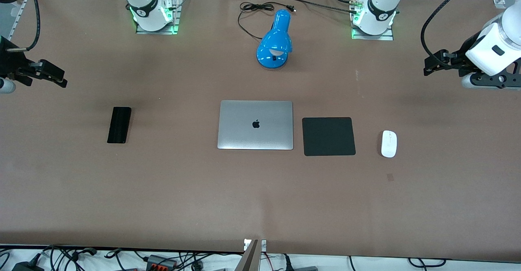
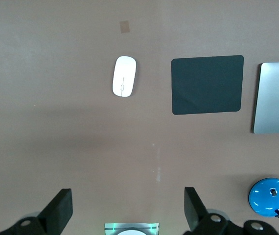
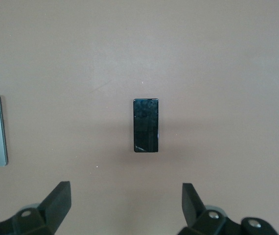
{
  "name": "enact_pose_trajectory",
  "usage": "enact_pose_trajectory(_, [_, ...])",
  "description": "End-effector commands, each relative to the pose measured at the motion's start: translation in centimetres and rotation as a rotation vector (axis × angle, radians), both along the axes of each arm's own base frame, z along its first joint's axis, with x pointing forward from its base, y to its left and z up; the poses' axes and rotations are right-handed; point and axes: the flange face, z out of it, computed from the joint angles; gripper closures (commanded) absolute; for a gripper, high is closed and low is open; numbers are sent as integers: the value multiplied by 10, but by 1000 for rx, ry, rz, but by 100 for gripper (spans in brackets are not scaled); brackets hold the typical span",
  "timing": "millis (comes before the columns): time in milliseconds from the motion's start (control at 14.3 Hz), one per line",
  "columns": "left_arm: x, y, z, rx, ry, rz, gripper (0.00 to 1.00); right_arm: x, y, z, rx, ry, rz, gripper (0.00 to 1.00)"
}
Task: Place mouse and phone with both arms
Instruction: 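Reach the right gripper to the black phone while the left gripper reaches the mouse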
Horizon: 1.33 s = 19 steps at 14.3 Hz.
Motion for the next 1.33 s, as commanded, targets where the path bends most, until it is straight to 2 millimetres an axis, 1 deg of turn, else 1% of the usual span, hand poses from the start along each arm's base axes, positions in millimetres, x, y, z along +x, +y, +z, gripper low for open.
enact_pose_trajectory(0, [2,2,6,-29,2,-17,0,-8,2,3,13,5,17,0])
enact_pose_trajectory(210, [4,3,1,-30,10,-16,0,-9,2,7,14,-4,14,0])
enact_pose_trajectory(280, [6,2,-4,-29,21,-16,0,-8,2,5,14,1,14,0])
enact_pose_trajectory(350, [12,-1,-16,-28,42,-22,0,-7,2,4,14,-1,15,0])
enact_pose_trajectory(420, [16,2,-19,-31,36,-17,0,-7,2,3,14,4,15,0])
enact_pose_trajectory(490, [22,3,-24,-36,36,-14,0,-3,7,-8,13,24,24,0])
enact_pose_trajectory(559, [35,10,-38,-40,46,-6,0,4,13,-20,13,42,34,0])
enact_pose_trajectory(629, [49,11,-56,-44,66,-6,0,9,15,-28,13,50,28,0])
enact_pose_trajectory(699, [60,12,-75,-48,90,-6,0,15,15,-43,9,71,30,0])
enact_pose_trajectory(769, [67,11,-85,-43,102,-9,0,18,14,-51,6,76,28,0])
enact_pose_trajectory(839, [73,3,-97,-41,113,-24,0,22,10,-64,6,93,19,0])
enact_pose_trajectory(909, [83,2,-114,-38,97,-28,0,26,6,-76,5,110,12,0])
enact_pose_trajectory(1049, [98,9,-156,-42,96,-16,0,34,0,-96,-21,128,12,0])
enact_pose_trajectory(1189, [108,8,-186,-47,76,-15,0,45,-3,-137,-50,186,23,0])
enact_pose_trajectory(1259, [111,9,-203,-40,79,-19,0,51,-6,-161,-50,201,21,0])
